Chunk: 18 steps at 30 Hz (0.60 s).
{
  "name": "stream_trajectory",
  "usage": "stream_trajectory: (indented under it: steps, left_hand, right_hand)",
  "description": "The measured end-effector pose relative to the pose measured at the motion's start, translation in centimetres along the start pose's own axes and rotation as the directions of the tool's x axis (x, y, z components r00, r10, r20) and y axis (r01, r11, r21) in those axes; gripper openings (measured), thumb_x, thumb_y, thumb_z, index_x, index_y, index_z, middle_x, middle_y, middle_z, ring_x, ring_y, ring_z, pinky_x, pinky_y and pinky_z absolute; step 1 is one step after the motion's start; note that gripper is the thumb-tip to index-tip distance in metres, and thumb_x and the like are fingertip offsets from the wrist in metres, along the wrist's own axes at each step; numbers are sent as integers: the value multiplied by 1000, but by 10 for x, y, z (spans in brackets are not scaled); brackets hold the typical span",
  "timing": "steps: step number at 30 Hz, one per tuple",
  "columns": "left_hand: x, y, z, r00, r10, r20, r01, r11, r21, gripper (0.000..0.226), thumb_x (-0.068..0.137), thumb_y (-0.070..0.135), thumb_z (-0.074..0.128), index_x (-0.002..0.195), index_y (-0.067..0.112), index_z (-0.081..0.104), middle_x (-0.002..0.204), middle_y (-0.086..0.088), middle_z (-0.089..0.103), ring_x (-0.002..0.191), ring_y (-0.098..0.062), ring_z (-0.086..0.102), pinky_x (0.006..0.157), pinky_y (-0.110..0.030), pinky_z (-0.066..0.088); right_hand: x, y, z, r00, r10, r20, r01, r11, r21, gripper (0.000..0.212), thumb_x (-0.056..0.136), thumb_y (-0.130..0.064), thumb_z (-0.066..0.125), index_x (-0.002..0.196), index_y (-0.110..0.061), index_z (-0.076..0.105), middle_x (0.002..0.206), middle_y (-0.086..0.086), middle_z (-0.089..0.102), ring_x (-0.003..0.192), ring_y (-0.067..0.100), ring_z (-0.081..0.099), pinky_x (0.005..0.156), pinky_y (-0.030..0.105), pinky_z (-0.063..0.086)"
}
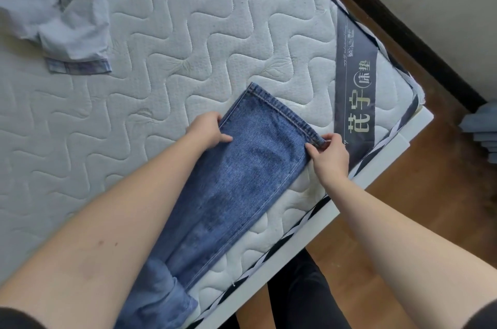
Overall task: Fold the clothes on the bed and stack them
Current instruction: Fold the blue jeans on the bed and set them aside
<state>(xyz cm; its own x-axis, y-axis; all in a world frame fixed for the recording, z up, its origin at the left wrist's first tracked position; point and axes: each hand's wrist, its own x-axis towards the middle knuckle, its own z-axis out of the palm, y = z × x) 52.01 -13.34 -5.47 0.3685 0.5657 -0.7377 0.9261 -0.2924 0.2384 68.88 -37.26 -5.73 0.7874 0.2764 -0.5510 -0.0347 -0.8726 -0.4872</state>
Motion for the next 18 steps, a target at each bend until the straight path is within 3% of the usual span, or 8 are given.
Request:
stream_trajectory:
  steps: [4, 6, 11, 14, 18]
  left_hand:
    - [-14, -28, 5, 998, -45, 51, 38, 989, 144, 46, 72, 38, 84, 104, 17, 58, 106, -8, 66, 96, -27, 60, 79, -31, 47]
    - [-22, -42, 10, 997, -58, 52, 52, 993, 110, 41, 75, 39, 82, 101, 16, 59, 104, -10, 67, 94, -27, 60, 78, -32, 47]
    - [-59, -81, 25, 996, -91, -6, 90, 995, -44, 29, 81, 35, 77, 98, 15, 65, 100, -8, 68, 89, -26, 60, 75, -31, 44]
    - [-85, -117, 39, 989, -145, -27, 142, 986, -92, 25, 81, 35, 77, 90, 20, 59, 100, -9, 69, 87, -26, 60, 72, -31, 43]
    - [-107, -165, 57, 979, -183, -87, 165, 969, -182, 35, 79, 36, 79, 101, 14, 65, 101, -9, 70, 87, -25, 61, 70, -29, 39]
  right_hand:
    - [-17, -3, 4, 991, 135, -8, -134, 990, 47, 59, 80, -49, 73, 119, -13, 46, 98, 0, 57, 88, 20, 51, 74, 31, 38]
    - [-35, 1, 14, 988, 157, 6, -156, 978, 138, 49, 83, -49, 69, 113, -15, 49, 95, 0, 63, 88, 20, 57, 76, 32, 42]
    - [-93, 20, 41, 963, 104, 248, -160, 963, 216, 27, 89, -33, 66, 103, -11, 62, 95, 4, 70, 89, 22, 67, 83, 38, 52]
    - [-114, 28, 54, 951, 115, 286, -174, 966, 190, 24, 88, -30, 68, 95, -8, 63, 87, 3, 67, 81, 20, 63, 76, 34, 48]
    - [-139, 36, 76, 917, 99, 386, -188, 961, 201, 22, 88, -28, 69, 94, -7, 66, 84, 8, 68, 71, 15, 60, 57, 29, 53]
